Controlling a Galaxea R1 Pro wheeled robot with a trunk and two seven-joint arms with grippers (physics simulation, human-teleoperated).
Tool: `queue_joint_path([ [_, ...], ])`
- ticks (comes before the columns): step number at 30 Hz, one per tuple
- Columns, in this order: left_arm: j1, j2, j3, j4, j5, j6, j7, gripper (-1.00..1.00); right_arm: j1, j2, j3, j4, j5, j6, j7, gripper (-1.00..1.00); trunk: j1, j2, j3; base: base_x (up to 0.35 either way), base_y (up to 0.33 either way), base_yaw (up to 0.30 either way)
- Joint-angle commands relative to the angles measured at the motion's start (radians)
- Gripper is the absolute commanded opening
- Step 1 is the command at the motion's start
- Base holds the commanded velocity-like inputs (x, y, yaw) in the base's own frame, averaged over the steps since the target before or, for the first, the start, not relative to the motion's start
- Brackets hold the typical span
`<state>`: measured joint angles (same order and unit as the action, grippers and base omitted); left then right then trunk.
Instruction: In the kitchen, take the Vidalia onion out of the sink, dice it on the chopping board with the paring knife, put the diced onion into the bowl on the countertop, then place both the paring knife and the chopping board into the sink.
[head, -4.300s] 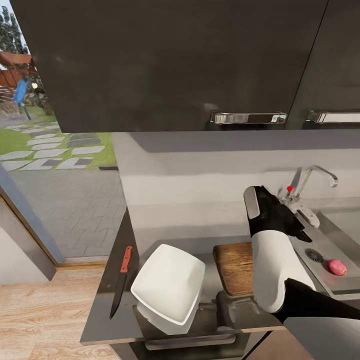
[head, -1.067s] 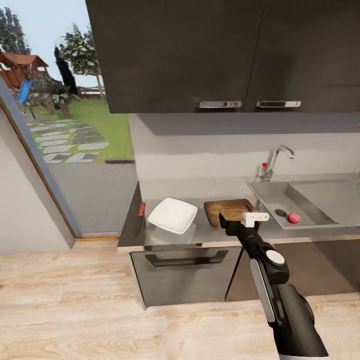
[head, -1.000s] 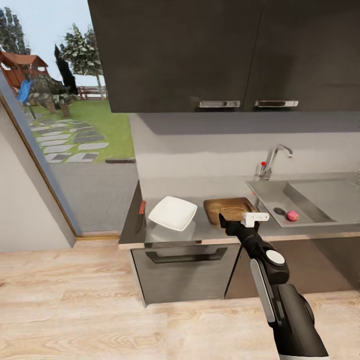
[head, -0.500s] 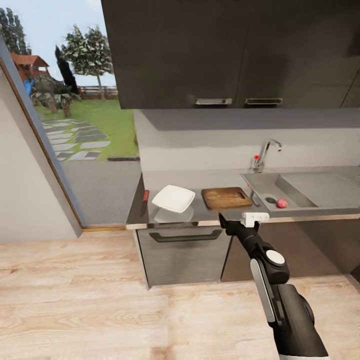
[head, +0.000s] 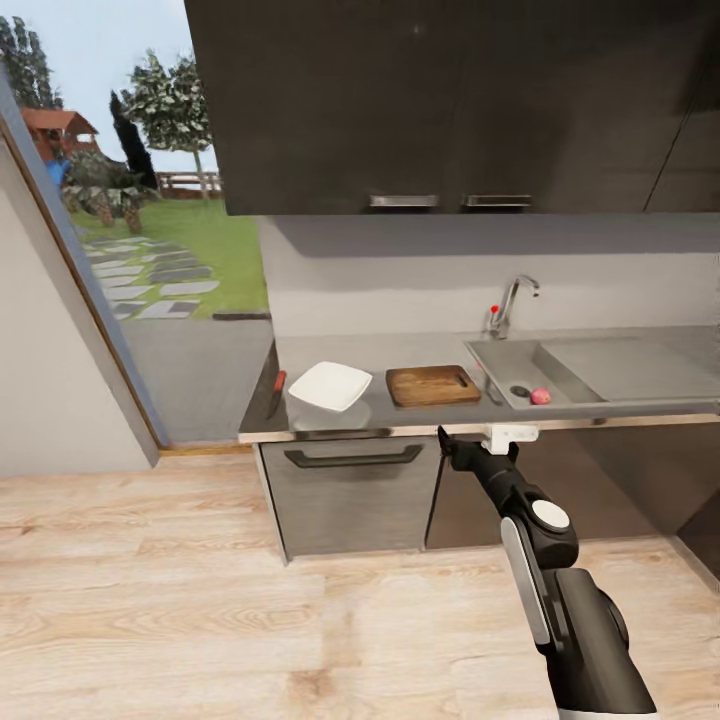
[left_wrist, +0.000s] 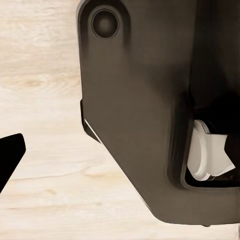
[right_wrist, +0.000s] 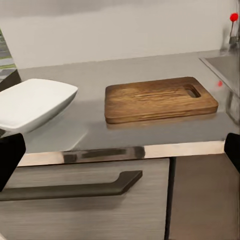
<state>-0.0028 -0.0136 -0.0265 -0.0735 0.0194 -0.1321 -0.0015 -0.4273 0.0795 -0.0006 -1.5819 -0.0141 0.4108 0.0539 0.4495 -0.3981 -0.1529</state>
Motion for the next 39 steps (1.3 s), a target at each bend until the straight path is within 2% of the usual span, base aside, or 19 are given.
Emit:
queue_joint_path([
  [1, 0.000, 0.000, -0.003, 0.000, 0.002, -0.003, 0.000, 1.00, 0.000, 0.000, -0.001, -0.001, -0.001, -0.001, 0.004, 1.00, 0.001, -0.002, -0.002, -0.004, -0.219, 0.000],
  [6, 0.000, 0.001, -0.003, 0.000, 0.002, -0.003, 0.000, 1.00, 0.026, 0.000, -0.001, 0.027, 0.009, -0.111, 0.003, 1.00, 0.001, -0.002, -0.002, -0.001, -0.070, 0.000],
  [15, 0.000, 0.001, -0.001, 0.000, 0.002, -0.002, 0.002, 1.00, 0.084, 0.000, -0.001, 0.132, 0.038, -0.231, 0.003, 1.00, 0.001, -0.002, -0.002, 0.000, -0.006, 0.000],
  [21, 0.000, 0.001, -0.001, 0.000, 0.002, -0.001, 0.003, 1.00, 0.151, 0.000, -0.001, 0.249, 0.051, -0.356, 0.003, 1.00, 0.001, -0.002, -0.002, 0.000, 0.000, 0.000],
  [22, 0.000, 0.000, 0.000, 0.000, 0.002, -0.001, 0.004, 1.00, 0.174, 0.000, -0.001, 0.326, 0.082, -0.417, 0.003, 1.00, 0.001, -0.002, -0.002, 0.000, 0.000, 0.000],
  [27, 0.000, -0.003, 0.001, -0.001, 0.002, 0.000, 0.005, 1.00, 0.195, 0.000, -0.001, 0.433, 0.130, -0.512, 0.008, 1.00, 0.001, -0.002, -0.002, 0.000, 0.000, 0.000],
  [32, 0.000, -0.006, 0.001, -0.030, 0.002, 0.002, 0.007, 1.00, 0.241, 0.000, -0.001, 0.543, 0.146, -0.624, 0.014, 1.00, 0.001, -0.002, -0.002, 0.000, 0.000, 0.000],
  [34, 0.000, -0.005, 0.000, -0.067, 0.002, 0.005, 0.007, 1.00, 0.270, 0.000, -0.001, 0.616, 0.149, -0.705, 0.015, 1.00, 0.001, -0.002, -0.002, 0.000, 0.000, 0.000],
  [39, 0.000, 0.002, 0.000, -0.078, 0.002, 0.006, 0.008, 1.00, 0.291, -0.001, -0.001, 0.727, 0.151, -0.818, 0.015, 1.00, 0.001, -0.002, -0.002, 0.000, 0.000, 0.000],
])
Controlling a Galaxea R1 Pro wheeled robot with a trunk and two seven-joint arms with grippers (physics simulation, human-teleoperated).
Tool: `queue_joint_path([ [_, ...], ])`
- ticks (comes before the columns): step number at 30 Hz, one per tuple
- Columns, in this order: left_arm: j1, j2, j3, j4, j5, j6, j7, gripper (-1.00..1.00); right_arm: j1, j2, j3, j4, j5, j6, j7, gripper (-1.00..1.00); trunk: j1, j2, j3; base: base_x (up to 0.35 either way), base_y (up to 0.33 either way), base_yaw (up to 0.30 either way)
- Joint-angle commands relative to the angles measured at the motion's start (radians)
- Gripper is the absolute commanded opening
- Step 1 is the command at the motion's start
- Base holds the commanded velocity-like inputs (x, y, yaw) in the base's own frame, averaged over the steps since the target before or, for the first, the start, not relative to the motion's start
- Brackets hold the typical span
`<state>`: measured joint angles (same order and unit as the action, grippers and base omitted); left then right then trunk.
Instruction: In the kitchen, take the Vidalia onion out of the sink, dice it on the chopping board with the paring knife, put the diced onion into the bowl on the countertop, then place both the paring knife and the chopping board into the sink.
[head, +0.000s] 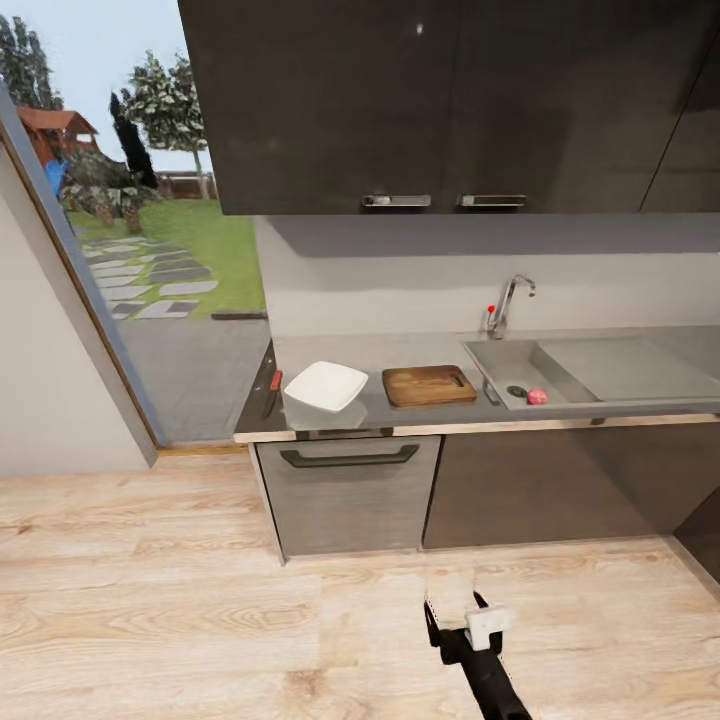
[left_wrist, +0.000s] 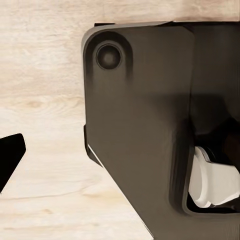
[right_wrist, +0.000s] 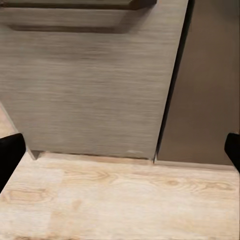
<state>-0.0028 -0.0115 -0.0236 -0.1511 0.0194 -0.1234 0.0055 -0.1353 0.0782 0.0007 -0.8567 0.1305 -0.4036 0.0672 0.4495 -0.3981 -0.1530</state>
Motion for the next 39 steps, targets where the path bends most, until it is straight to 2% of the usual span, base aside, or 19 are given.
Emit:
queue_joint_path([
  [1, 0.000, 0.002, -0.003, -0.001, 0.002, -0.003, 0.001, 1.00, 0.002, 0.000, -0.002, 0.019, 0.007, -0.023, 0.002, 1.00, 0.001, -0.002, -0.002, 0.000, 0.000, 0.000],
  [7, 0.000, 0.009, -0.003, -0.001, 0.002, -0.002, 0.000, 1.00, 0.012, 0.000, -0.002, 0.203, 0.009, -0.200, 0.001, 1.00, 0.001, -0.002, -0.002, 0.000, 0.000, 0.000],
  [10, 0.000, 0.010, -0.003, -0.001, 0.002, -0.003, -0.001, 1.00, 0.014, 0.000, -0.004, 0.331, 0.009, -0.307, 0.000, 1.00, 0.001, -0.002, -0.002, 0.000, 0.000, 0.000],
  [12, 0.000, 0.010, -0.004, -0.002, 0.002, -0.004, -0.002, 1.00, 0.014, 0.000, -0.006, 0.376, 0.009, -0.334, -0.001, 1.00, 0.001, -0.002, -0.002, 0.000, 0.000, 0.000],
  [19, 0.000, 0.010, -0.005, -0.005, 0.002, -0.007, -0.003, 1.00, 0.014, -0.017, -0.010, 0.477, 0.004, -0.359, -0.007, 1.00, 0.001, -0.002, -0.002, 0.000, 0.000, 0.000],
  [23, 0.000, 0.010, -0.006, -0.007, 0.002, -0.007, -0.004, 1.00, 0.015, -0.021, -0.013, 0.503, 0.003, -0.359, -0.025, 1.00, 0.001, -0.002, -0.002, 0.000, 0.000, 0.000],
  [31, 0.000, 0.009, -0.006, -0.005, 0.002, -0.008, -0.004, 1.00, 0.017, -0.019, -0.014, 0.509, 0.003, -0.362, -0.083, 1.00, 0.001, -0.002, -0.002, 0.000, -0.019, 0.000],
  [39, 0.000, 0.008, -0.006, -0.004, 0.002, -0.007, -0.003, 1.00, 0.018, -0.021, -0.014, 0.512, 0.001, -0.360, -0.158, 1.00, 0.001, -0.002, -0.002, 0.000, -0.240, 0.000],
])
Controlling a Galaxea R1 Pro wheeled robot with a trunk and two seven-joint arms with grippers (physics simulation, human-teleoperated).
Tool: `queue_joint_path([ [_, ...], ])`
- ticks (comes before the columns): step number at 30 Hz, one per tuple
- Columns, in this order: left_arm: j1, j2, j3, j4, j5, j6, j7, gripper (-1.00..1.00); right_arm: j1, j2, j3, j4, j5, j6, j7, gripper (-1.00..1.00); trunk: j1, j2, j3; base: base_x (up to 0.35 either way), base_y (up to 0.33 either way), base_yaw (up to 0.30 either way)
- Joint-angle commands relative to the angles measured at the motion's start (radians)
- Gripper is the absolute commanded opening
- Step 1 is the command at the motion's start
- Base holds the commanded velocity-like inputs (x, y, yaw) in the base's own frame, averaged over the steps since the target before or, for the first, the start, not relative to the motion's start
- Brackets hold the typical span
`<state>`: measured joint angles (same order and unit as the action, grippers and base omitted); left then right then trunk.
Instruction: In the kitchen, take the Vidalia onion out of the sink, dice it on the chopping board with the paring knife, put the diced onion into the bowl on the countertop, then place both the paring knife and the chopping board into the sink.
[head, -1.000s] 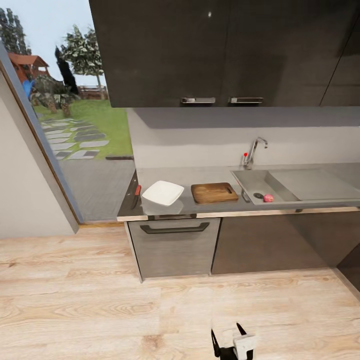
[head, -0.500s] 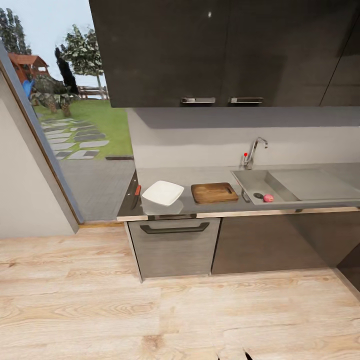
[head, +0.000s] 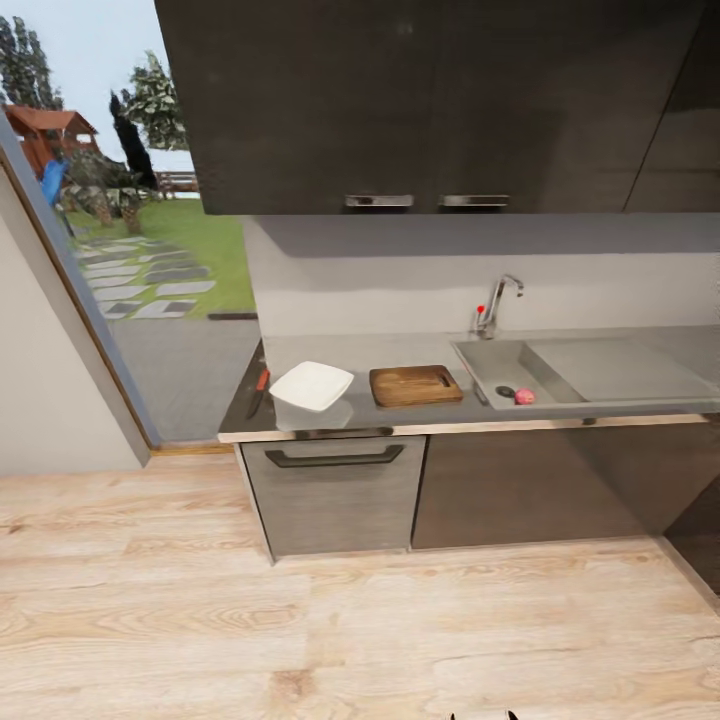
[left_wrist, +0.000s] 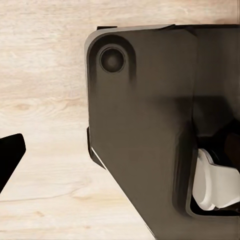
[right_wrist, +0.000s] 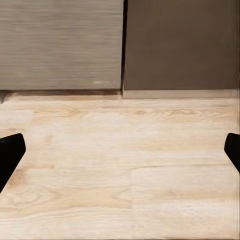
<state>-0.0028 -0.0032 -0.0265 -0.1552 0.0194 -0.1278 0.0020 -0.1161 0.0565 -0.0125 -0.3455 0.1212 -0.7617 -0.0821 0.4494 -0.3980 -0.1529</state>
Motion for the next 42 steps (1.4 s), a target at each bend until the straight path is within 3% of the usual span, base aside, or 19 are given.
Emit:
queue_joint_path([
  [1, 0.000, 0.000, -0.003, 0.000, 0.002, -0.003, 0.000, 1.00, -0.001, 0.000, -0.001, 0.001, 0.010, -0.001, -0.011, 1.00, 0.001, -0.002, -0.002, 0.000, -0.293, 0.000],
  [42, 0.000, -0.003, -0.003, 0.002, 0.002, -0.003, 0.001, 1.00, 0.000, 0.000, -0.001, 0.028, 0.011, 0.005, -0.015, 1.00, 0.001, -0.002, -0.002, 0.000, -0.307, 0.000],
])
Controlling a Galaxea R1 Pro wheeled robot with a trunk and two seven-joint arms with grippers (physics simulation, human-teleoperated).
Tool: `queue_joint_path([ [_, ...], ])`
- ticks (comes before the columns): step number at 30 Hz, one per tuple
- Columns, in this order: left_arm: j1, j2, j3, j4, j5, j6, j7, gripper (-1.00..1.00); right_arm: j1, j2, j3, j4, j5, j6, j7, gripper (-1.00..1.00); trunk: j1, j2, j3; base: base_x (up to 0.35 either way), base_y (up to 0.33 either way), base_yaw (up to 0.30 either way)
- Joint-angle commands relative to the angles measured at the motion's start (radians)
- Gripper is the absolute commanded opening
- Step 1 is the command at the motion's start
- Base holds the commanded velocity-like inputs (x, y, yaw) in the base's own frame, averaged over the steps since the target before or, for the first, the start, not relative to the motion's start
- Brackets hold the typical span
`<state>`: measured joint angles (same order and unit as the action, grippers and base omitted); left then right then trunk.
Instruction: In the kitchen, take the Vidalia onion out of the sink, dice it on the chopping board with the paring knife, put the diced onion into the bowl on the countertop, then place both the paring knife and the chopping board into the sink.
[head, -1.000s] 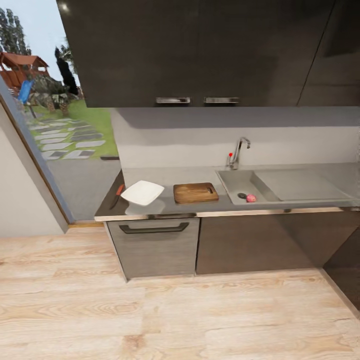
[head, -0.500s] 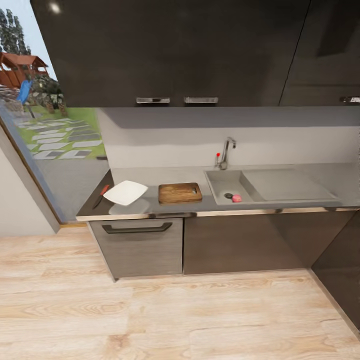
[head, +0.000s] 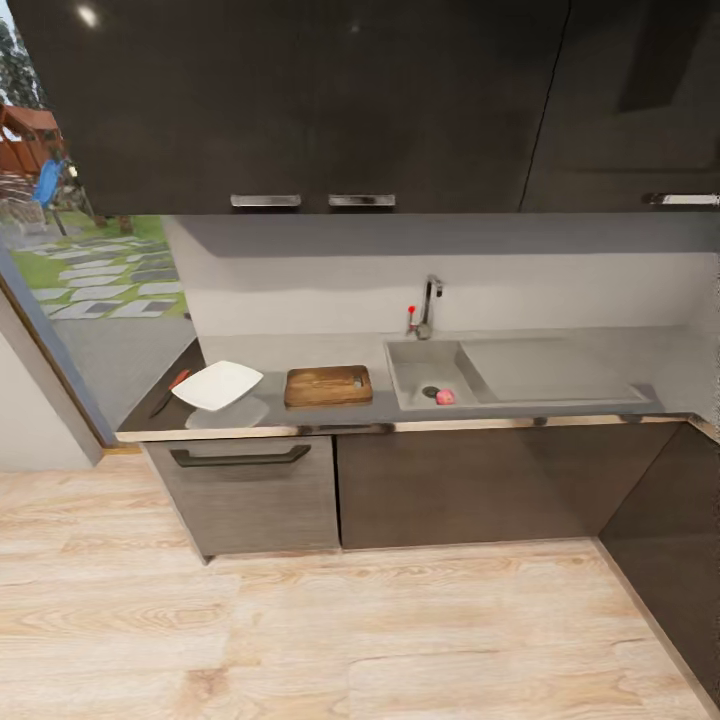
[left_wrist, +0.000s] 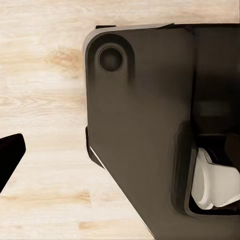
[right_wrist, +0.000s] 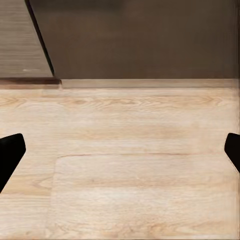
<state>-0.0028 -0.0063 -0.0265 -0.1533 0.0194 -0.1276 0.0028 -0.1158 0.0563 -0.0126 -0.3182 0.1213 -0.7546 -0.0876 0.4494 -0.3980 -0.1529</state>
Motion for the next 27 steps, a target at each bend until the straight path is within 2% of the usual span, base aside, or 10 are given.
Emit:
queue_joint_path([
  [1, 0.000, 0.000, -0.003, 0.000, 0.002, -0.003, 0.000, 1.00, -0.001, 0.000, -0.001, 0.001, 0.011, -0.002, -0.009, 1.00, 0.001, -0.002, -0.002, 0.000, -0.308, 0.000],
  [15, 0.000, 0.000, -0.003, 0.001, 0.002, -0.003, 0.000, 1.00, -0.001, 0.000, -0.001, 0.001, 0.011, -0.002, -0.012, 1.00, 0.001, -0.002, -0.002, 0.000, -0.308, 0.109],
  [27, 0.000, 0.000, -0.003, 0.001, 0.002, -0.003, 0.000, 1.00, -0.001, 0.000, -0.001, 0.001, 0.011, -0.002, -0.012, 1.00, 0.001, -0.002, -0.002, 0.000, -0.308, 0.013],
])
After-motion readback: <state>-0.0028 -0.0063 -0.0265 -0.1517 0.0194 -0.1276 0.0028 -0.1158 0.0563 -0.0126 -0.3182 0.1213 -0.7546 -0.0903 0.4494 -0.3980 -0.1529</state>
